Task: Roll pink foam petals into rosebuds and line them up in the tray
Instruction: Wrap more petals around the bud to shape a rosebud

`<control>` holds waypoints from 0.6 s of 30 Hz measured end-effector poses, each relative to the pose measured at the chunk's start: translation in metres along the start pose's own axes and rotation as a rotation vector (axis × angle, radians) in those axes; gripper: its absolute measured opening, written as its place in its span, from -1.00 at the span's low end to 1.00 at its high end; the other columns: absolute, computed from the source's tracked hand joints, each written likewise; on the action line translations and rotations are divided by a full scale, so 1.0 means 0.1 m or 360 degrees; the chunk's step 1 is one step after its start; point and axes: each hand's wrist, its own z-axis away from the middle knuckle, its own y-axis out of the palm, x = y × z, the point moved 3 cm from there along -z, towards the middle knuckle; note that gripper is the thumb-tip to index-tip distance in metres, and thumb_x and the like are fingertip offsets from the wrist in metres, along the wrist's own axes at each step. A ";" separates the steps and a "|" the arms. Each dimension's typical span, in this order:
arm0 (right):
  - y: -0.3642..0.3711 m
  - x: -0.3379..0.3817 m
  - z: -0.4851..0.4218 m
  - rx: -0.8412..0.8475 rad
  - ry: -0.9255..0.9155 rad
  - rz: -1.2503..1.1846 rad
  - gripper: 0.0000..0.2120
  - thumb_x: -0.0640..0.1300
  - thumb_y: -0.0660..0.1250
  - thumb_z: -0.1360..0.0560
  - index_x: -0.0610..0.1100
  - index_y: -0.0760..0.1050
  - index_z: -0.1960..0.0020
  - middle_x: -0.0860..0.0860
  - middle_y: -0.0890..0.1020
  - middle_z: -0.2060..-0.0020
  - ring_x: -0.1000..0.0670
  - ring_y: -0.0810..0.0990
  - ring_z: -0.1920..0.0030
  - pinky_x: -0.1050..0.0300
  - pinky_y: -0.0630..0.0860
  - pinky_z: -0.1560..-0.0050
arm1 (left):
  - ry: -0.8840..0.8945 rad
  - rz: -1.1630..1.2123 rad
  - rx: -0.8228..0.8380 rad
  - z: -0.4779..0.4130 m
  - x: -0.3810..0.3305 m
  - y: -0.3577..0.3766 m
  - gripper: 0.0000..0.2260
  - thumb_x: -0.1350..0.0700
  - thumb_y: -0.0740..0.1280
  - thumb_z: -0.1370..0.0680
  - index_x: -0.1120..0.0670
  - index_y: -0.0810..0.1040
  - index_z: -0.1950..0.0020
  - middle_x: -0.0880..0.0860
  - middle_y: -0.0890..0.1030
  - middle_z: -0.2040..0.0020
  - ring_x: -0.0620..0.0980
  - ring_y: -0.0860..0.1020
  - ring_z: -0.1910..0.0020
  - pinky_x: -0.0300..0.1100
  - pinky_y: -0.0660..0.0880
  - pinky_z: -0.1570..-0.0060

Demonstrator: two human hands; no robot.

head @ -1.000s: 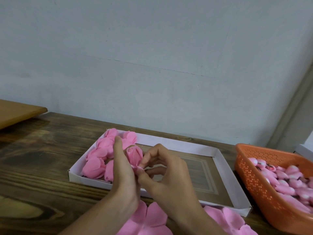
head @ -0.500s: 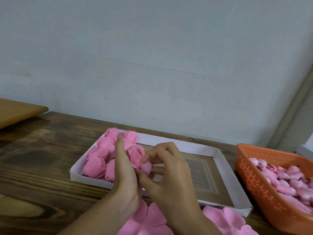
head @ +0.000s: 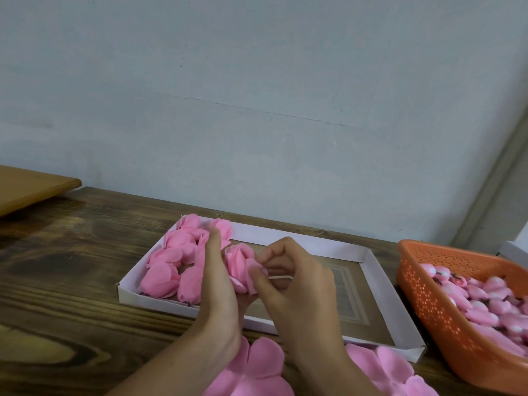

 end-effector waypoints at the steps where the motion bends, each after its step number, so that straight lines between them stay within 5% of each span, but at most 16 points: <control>1: -0.01 0.00 0.00 -0.0031 0.0001 0.0023 -0.77 -0.19 0.54 -0.47 0.07 0.54 0.15 0.25 0.70 0.24 0.16 0.71 0.22 0.16 0.66 0.20 | -0.0007 -0.0004 0.0009 0.01 0.01 0.01 -0.41 -0.34 0.27 -0.56 0.09 0.61 0.45 0.11 0.57 0.44 -0.02 0.59 0.51 -0.21 0.52 0.54; 7: -0.05 -0.03 -0.03 -0.0138 0.0027 0.0150 -0.76 -0.20 0.52 -0.42 0.08 0.52 0.18 0.21 0.64 0.27 0.06 0.67 0.26 -0.05 0.66 0.31 | -0.0040 -0.0274 -0.0028 0.01 0.04 0.00 -0.35 -0.40 0.23 -0.52 0.22 0.60 0.03 0.31 0.67 0.16 0.18 0.67 0.20 -0.06 0.60 0.32; 12: -0.05 -0.02 -0.03 -0.0147 -0.0037 0.0221 -0.77 -0.21 0.50 -0.43 0.09 0.53 0.14 0.19 0.63 0.27 0.09 0.66 0.23 -0.01 0.66 0.26 | -0.0002 -0.0273 -0.0050 0.02 0.00 0.01 -0.48 -0.32 0.23 -0.58 0.15 0.61 0.01 0.14 0.70 0.29 0.04 0.70 0.35 -0.15 0.58 0.46; 18: -0.05 0.06 -0.03 -0.0119 -0.0266 0.0544 -0.72 -0.22 0.50 -0.40 0.09 0.46 0.17 0.20 0.58 0.25 0.11 0.59 0.22 0.07 0.55 0.30 | -0.0047 -0.0284 -0.0096 0.03 0.02 -0.01 -0.38 -0.34 0.30 -0.51 0.19 0.62 -0.20 0.17 0.65 0.16 0.05 0.66 0.24 -0.12 0.58 0.39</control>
